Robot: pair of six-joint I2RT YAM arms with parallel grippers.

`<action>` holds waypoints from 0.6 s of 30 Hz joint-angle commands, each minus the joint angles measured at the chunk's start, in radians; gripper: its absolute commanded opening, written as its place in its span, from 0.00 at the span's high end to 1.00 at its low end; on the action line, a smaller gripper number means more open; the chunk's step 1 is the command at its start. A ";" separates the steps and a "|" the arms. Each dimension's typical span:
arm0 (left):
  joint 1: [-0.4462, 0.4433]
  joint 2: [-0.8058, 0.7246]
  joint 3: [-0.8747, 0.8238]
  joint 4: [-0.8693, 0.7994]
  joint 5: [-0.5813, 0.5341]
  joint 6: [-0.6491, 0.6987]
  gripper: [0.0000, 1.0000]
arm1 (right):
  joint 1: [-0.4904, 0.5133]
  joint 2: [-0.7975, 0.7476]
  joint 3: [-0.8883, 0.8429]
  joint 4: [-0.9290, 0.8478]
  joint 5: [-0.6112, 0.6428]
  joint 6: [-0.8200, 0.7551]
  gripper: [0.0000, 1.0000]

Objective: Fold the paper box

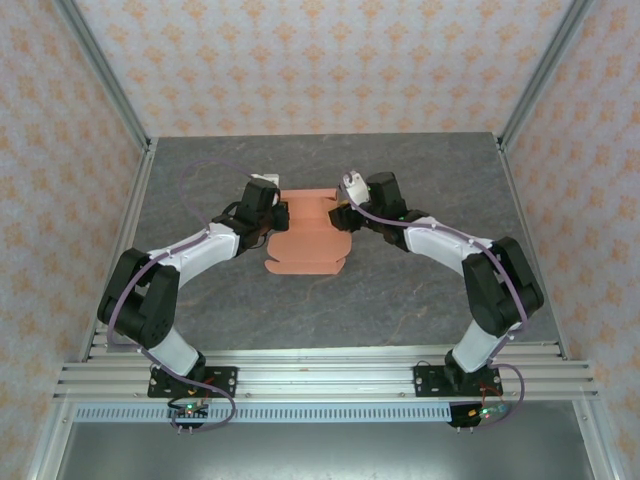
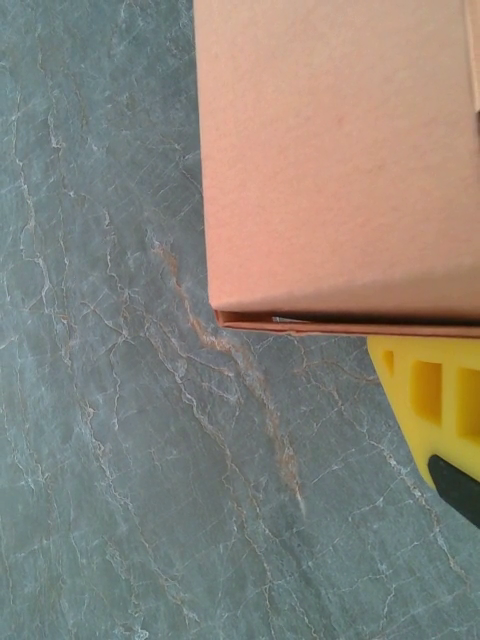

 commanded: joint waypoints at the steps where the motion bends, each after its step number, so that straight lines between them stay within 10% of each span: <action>1: -0.003 -0.032 0.015 -0.004 0.026 -0.005 0.95 | 0.033 0.012 0.022 0.059 0.125 0.008 0.63; 18: -0.015 0.010 0.062 -0.050 -0.001 -0.047 0.95 | 0.263 0.136 0.193 -0.159 0.998 0.264 0.88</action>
